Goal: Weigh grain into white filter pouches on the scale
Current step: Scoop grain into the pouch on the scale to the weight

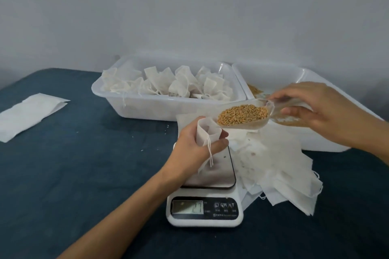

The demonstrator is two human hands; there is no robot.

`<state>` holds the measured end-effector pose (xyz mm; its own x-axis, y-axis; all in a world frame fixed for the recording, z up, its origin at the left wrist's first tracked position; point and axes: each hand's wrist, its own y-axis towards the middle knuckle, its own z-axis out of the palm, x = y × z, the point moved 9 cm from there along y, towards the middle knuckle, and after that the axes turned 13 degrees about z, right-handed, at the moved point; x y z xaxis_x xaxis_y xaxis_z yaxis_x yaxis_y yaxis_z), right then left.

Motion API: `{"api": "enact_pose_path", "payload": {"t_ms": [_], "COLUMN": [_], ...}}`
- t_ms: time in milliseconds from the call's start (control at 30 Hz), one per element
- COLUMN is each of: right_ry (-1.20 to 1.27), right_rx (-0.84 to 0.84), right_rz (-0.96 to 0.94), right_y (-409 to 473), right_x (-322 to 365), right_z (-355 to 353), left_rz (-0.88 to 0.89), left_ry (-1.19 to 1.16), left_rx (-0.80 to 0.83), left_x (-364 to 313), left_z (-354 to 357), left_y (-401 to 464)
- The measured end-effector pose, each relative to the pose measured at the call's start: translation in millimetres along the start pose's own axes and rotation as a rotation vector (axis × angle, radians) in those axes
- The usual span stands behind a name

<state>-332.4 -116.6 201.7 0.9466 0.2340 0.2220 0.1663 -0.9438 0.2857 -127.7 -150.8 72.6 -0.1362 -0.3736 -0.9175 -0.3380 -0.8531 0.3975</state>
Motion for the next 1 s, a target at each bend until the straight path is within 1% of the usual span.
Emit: {"api": "enact_pose_path", "payload": {"t_ms": [67,167,333,533,700,1000], "right_ry": [-0.096,-0.181,-0.203,-0.248,-0.264,-0.320], "right_rx": [-0.042,-0.075,-0.114,-0.136,-0.112,-0.086], "right_rz": [-0.054,-0.080,-0.130,-0.098,-0.061,-0.055], "right_y": [2,7,9,6,4,1], "right_x": [4,2,10,20,25,33], "right_z": [-5,-10,-16,-18,-19,-19], "left_rz": [0.005,0.001,-0.001,0.001,0.010,0.007], "left_ry": [0.000,-0.008,-0.050,-0.095,-0.098,-0.128], "left_rx": [0.000,-0.002,-0.011,0.001,0.011,0.014], "left_x": [0,-1,-2,-4,-5,-5], "left_z": [0,0,1,2,4,5], "left_y": [0,0,-1,-2,-1,-1]}}
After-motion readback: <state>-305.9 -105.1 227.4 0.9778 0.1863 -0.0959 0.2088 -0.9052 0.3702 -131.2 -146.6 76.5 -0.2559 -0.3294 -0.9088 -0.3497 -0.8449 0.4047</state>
